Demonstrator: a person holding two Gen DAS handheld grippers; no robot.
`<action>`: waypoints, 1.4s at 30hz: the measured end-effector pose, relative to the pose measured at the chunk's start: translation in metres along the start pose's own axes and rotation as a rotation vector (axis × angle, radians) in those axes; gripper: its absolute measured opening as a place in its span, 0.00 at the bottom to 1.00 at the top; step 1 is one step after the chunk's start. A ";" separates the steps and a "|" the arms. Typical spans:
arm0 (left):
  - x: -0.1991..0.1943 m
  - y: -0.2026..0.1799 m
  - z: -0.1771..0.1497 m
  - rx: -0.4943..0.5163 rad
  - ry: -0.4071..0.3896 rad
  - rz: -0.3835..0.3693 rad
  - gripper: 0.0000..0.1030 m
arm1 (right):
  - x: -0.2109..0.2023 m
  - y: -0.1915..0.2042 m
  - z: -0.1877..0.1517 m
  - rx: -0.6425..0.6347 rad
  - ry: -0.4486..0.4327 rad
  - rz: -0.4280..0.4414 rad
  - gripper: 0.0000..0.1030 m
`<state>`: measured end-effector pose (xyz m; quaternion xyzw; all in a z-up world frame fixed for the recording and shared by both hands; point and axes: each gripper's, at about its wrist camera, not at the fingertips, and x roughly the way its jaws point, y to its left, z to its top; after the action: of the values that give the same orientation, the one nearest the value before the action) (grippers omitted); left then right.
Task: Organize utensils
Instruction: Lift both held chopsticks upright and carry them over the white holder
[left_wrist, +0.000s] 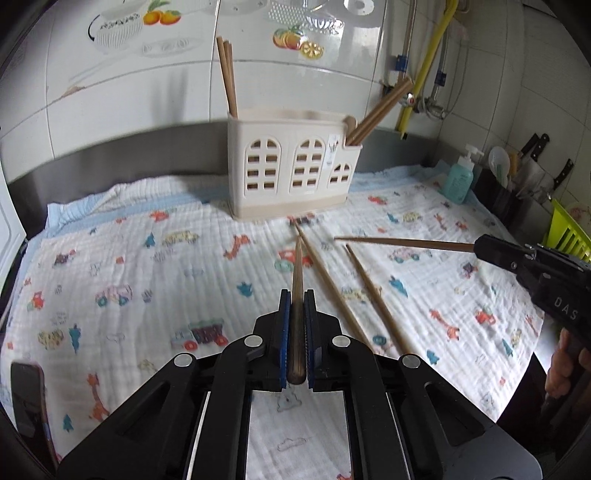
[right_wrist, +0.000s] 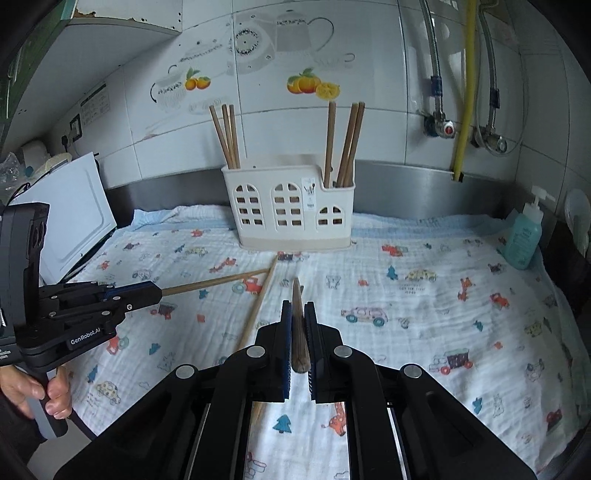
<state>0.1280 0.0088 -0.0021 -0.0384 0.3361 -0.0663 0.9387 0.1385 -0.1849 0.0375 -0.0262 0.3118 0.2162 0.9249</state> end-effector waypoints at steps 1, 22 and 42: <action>-0.001 0.001 0.004 0.000 -0.007 -0.001 0.05 | -0.002 0.000 0.006 -0.004 -0.009 0.004 0.06; -0.016 0.014 0.083 0.052 -0.104 -0.030 0.05 | -0.016 -0.011 0.143 -0.074 -0.064 0.121 0.06; -0.009 0.020 0.031 0.041 0.015 -0.078 0.07 | -0.020 -0.011 0.192 -0.120 -0.115 0.071 0.06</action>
<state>0.1431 0.0310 0.0246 -0.0321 0.3398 -0.1101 0.9335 0.2374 -0.1672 0.2027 -0.0581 0.2452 0.2682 0.9298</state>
